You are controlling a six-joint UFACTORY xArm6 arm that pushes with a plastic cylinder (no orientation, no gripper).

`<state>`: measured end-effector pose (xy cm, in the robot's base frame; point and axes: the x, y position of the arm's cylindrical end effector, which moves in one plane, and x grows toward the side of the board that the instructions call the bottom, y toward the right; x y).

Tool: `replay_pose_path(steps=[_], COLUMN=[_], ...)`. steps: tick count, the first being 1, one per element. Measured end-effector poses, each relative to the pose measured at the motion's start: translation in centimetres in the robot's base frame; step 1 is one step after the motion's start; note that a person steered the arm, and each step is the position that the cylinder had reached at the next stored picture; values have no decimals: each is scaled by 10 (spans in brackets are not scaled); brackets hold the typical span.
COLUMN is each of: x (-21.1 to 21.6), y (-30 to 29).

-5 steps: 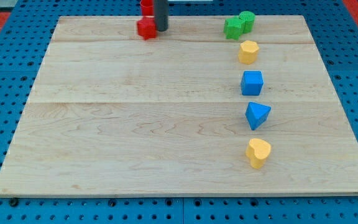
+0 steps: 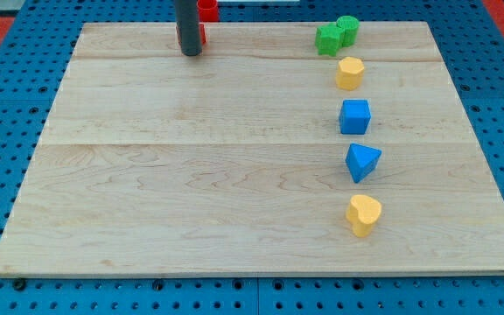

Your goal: Move the red star towards the top center of the board

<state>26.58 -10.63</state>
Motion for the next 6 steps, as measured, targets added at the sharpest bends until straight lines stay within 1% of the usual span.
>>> replay_pose_path(steps=[1, 2, 3, 4, 5, 6], x=[9, -27, -73, -67, -13, 3], y=[-20, -2, 25, 36, 56, 93])
